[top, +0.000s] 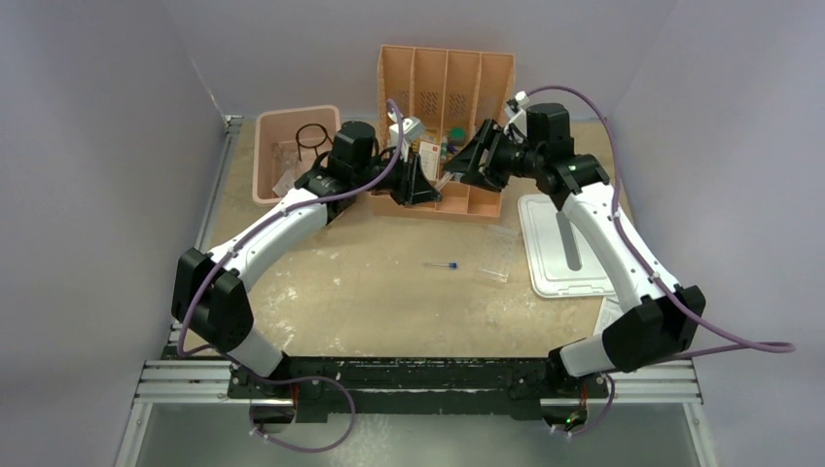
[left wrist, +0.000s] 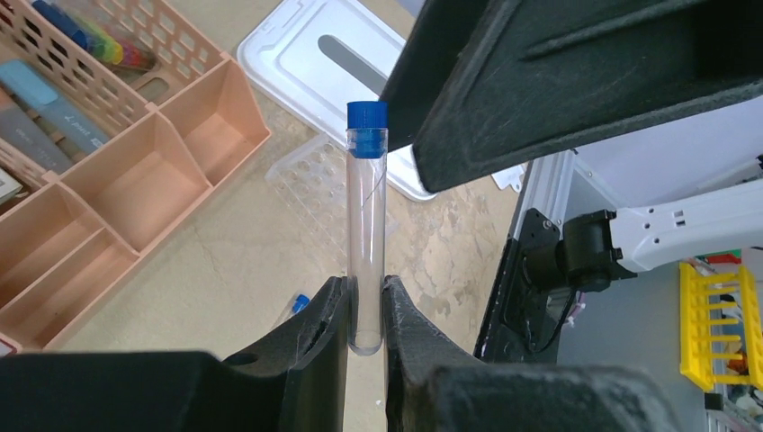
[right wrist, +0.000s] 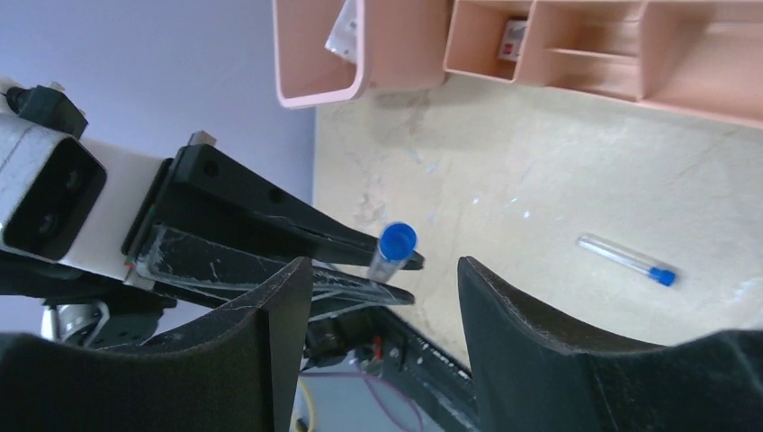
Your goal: Organize the chemistry lab equipment
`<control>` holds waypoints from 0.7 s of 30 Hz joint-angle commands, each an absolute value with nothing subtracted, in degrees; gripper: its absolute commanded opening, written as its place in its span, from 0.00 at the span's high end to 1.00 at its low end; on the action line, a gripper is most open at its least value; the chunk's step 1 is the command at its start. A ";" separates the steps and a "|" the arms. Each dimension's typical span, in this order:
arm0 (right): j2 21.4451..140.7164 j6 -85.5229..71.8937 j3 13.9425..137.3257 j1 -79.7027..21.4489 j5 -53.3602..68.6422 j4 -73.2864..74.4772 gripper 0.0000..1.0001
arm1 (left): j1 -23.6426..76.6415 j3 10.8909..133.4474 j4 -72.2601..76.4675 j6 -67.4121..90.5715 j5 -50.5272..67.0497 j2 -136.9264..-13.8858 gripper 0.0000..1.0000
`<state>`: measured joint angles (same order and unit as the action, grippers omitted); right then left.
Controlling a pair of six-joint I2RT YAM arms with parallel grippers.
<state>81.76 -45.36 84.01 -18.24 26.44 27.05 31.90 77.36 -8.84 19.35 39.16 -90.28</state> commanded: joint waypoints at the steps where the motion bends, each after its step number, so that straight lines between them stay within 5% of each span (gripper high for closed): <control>1: 83.16 -49.20 83.75 -18.03 34.28 21.48 0.37 | 31.83 80.01 -8.83 16.77 42.98 -90.19 1.00; 7: 84.54 -52.72 83.61 -17.26 36.05 20.98 0.56 | 31.58 80.76 -12.52 14.29 41.78 -89.82 1.00; 21: 82.90 -53.20 79.21 -16.87 41.52 17.64 0.80 | 30.82 80.11 -14.38 12.11 41.45 -88.40 1.00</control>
